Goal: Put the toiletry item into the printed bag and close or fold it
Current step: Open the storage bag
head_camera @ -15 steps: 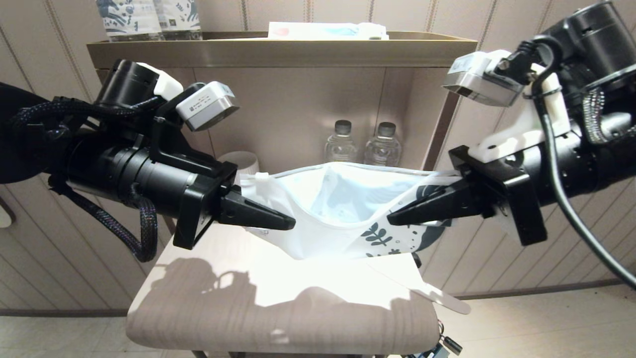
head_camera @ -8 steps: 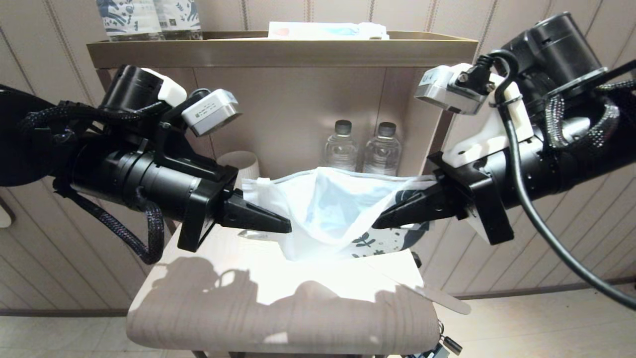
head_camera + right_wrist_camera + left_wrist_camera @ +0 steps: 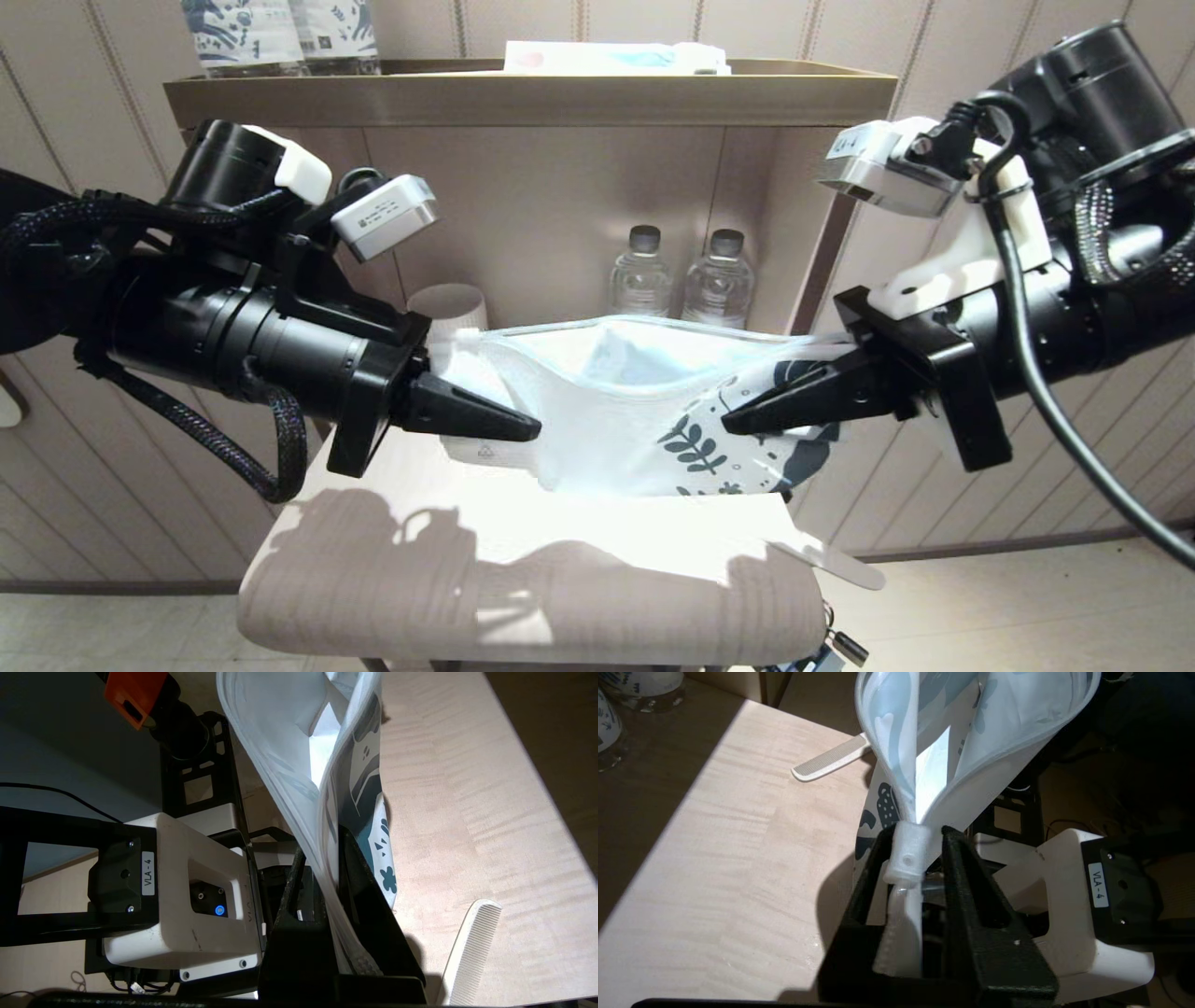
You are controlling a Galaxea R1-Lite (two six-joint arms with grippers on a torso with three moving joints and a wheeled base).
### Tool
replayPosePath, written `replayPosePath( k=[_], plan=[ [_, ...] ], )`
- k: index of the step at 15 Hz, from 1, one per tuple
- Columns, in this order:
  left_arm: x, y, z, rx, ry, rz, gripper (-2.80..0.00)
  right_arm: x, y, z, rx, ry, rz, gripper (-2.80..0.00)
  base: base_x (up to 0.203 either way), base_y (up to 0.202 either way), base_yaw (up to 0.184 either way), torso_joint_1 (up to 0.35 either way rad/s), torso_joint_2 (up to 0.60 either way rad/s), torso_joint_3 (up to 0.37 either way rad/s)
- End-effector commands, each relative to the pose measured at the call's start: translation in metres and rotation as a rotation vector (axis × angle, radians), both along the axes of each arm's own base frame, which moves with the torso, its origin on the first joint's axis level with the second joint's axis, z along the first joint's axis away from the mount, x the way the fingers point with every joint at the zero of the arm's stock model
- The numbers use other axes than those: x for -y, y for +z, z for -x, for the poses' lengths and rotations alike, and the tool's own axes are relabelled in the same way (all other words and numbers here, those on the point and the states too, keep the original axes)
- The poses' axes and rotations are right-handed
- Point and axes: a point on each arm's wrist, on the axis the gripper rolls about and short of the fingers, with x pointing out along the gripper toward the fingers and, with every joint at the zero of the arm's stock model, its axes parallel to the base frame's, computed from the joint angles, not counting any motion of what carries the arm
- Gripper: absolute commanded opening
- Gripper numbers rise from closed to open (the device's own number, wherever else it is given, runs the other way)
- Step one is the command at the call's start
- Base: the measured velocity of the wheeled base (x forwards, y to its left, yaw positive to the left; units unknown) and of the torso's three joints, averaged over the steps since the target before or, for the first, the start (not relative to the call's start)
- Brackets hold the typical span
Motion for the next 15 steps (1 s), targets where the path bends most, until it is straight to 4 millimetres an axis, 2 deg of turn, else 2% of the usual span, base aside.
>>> replayPosePath(
  k=[1, 9, 13, 15],
  plan=[
    [0.0, 0.002, 0.0, 0.002, -0.004, 0.005, 0.0, 0.0, 0.001, 0.001, 0.001, 0.008, -0.002, -2.8, 0.0, 0.0, 0.0, 0.0, 0.0, 0.0],
    [0.002, 0.004, -0.004, -0.022, -0.006, -0.019, 0.0, 0.0, 0.009, 0.006, 0.034, 0.023, -0.011, -2.8, 0.0, 0.0, 0.0, 0.0, 0.0, 0.0],
    [-0.017, 0.014, 0.002, -0.012, 0.006, -0.045, 0.0, 0.006, 0.005, 0.017, 0.027, 0.08, 0.096, -2.8, 0.0, 0.0, 0.0, 0.0, 0.0, 0.0],
    [-0.021, 0.023, 0.004, -0.006, 0.005, -0.055, 0.0, 0.007, 0.003, 0.016, 0.065, 0.03, 0.172, -2.8, 0.0, 0.0, 0.0, 0.0, 0.0, 0.0]
  ],
)
